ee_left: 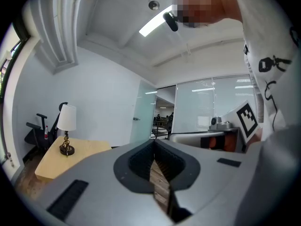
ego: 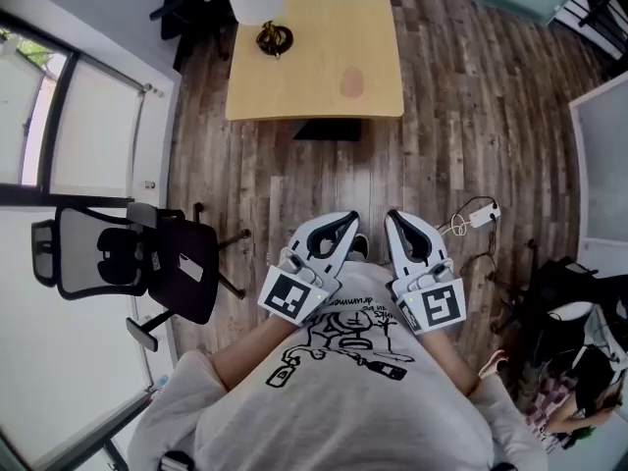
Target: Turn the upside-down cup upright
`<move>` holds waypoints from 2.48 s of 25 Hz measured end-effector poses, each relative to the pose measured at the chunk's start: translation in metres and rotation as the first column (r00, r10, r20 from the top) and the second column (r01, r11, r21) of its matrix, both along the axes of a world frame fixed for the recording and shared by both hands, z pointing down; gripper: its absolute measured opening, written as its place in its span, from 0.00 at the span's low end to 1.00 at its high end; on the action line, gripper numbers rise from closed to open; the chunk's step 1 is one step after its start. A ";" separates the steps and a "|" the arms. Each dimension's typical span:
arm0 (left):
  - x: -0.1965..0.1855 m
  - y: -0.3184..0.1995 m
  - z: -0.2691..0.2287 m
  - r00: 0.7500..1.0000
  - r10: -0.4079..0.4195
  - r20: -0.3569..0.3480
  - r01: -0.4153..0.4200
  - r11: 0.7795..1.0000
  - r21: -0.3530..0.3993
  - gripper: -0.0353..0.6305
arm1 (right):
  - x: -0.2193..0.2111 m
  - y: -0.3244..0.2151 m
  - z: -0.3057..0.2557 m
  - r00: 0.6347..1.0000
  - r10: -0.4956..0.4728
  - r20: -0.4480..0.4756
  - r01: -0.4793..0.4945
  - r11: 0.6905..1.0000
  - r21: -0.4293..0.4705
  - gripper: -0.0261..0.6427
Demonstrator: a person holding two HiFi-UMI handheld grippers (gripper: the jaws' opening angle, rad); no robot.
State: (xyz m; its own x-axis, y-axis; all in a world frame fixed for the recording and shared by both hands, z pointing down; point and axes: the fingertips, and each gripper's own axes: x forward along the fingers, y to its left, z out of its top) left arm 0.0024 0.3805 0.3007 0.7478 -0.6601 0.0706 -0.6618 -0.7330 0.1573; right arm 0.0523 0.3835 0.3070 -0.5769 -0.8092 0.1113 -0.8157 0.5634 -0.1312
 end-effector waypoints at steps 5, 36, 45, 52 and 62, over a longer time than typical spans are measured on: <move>0.002 -0.011 0.003 1.000 -0.018 0.008 0.018 1.000 -0.005 0.07 | 0.004 -0.008 0.001 1.000 -0.022 0.015 0.022 1.000 -0.001 0.08; -0.065 -0.307 0.018 0.997 0.056 -0.045 -0.057 0.998 -0.020 0.06 | -0.057 -0.295 0.017 0.997 0.057 -0.049 -0.057 0.998 -0.011 0.08; -0.049 -0.347 0.068 0.995 0.104 -0.013 -0.104 0.994 -0.026 0.07 | -0.037 -0.343 0.062 0.999 0.001 -0.045 -0.001 1.000 -0.003 0.08; -0.039 -0.366 0.127 0.994 0.104 0.029 -0.103 0.994 -0.024 0.07 | -0.030 -0.359 0.120 0.997 -0.064 -0.041 0.063 0.998 -0.017 0.08; -0.027 -0.394 0.209 0.995 0.079 0.058 -0.076 0.996 -0.055 0.07 | -0.033 -0.380 0.218 0.991 -0.104 -0.081 0.098 0.993 -0.071 0.34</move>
State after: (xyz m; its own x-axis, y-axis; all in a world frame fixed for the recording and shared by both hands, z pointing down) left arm -0.0250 -0.0132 0.5093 0.7900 -0.5944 0.1504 -0.6127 -0.7741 0.1590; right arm 0.0196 0.0032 0.5247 -0.6413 -0.7366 0.2149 -0.7650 0.6354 -0.1050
